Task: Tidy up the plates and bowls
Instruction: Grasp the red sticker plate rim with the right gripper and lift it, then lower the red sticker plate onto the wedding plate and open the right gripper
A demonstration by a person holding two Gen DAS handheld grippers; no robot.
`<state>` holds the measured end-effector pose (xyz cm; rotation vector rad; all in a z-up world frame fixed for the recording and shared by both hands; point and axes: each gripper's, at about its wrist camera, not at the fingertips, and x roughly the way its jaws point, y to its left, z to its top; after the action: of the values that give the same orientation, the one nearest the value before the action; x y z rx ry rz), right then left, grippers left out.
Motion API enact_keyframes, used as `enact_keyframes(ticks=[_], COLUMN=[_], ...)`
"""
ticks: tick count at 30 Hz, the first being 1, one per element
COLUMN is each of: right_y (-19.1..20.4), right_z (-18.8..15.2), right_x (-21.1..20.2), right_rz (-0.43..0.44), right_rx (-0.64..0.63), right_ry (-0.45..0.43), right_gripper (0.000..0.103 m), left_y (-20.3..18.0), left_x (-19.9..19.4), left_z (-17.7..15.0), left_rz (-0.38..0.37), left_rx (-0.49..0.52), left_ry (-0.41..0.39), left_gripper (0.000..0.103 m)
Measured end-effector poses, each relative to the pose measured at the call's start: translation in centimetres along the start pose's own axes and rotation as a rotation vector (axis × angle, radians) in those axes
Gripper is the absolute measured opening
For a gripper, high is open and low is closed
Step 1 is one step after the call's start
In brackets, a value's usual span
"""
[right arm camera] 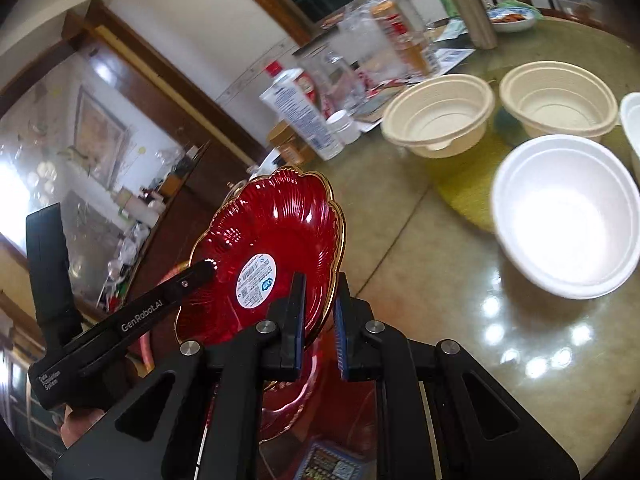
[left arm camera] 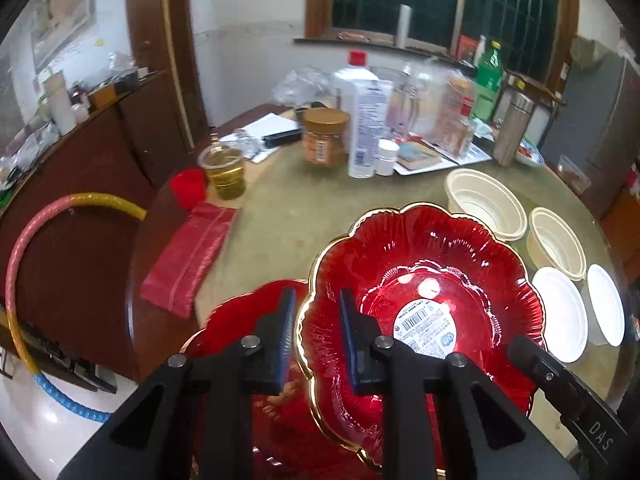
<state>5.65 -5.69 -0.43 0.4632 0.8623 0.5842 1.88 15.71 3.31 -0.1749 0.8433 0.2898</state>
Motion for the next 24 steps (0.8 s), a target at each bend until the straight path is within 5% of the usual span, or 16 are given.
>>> enact_keyframes(ticks=[12, 24], right_y=[3.5, 3.2], right_z=[-2.3, -3.4], right_x=[3.2, 6.1], right_rz=[0.011, -0.048], right_rx=[-0.090, -0.119], right_ry=[0.093, 0.172], right_gripper=[0.012, 0.012], left_y=[5.0, 5.5], left_x=[0.6, 2.7], left_z=[-3.6, -5.6], left_rz=[0.032, 0.074], left_rx=[-0.088, -0.078], left_ry=[0.038, 0.076], left_gripper=[0.020, 0.020])
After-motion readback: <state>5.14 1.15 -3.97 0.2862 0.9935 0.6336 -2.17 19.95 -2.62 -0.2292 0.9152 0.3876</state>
